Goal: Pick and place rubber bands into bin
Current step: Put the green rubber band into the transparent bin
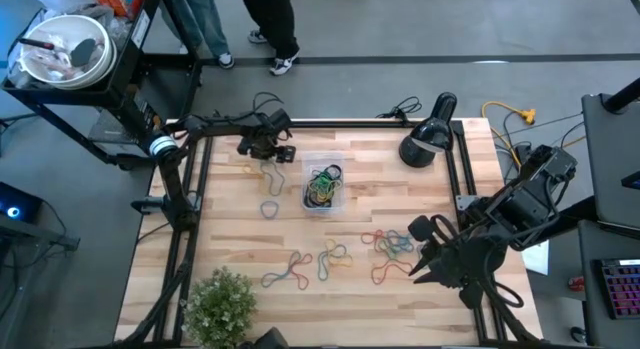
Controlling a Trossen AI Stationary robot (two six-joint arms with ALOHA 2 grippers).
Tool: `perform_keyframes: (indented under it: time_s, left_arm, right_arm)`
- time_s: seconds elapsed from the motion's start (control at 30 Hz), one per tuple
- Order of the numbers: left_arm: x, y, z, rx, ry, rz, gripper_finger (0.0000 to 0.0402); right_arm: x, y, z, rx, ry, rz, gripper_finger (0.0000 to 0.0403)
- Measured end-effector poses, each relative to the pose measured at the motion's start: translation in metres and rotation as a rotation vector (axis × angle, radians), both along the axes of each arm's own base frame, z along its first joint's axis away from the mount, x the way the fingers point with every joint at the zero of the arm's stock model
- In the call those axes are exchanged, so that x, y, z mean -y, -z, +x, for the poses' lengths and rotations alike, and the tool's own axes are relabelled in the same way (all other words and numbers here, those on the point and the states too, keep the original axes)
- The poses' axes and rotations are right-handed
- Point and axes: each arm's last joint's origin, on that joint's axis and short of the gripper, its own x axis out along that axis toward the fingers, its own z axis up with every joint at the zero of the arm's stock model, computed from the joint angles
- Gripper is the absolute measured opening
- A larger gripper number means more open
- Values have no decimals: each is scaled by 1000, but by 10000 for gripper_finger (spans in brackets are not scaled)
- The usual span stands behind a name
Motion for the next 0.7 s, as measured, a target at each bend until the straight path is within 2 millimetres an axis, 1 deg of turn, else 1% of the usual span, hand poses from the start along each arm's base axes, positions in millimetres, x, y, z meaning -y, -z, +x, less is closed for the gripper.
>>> perform_keyframes:
  time_s: [0.1,0.27,0.4,0.53,0.7]
  left_arm:
    - [0,0,0,0,1,-1,195]
    - [0,0,-1,-9,-3,9,133]
    - [0,0,-1,-10,-2,10,98]
    - [0,0,-1,-12,-2,9,81]
    - [1,1,-1,-13,-2,8,78]
  right_arm:
    - [0,1,0,-4,0,-3,68]
    - [-1,6,1,-17,2,-11,68]
    - [-1,9,1,-27,6,-16,68]
    - [-1,10,1,-28,5,-17,68]
    - [-1,10,1,-28,6,-16,68]
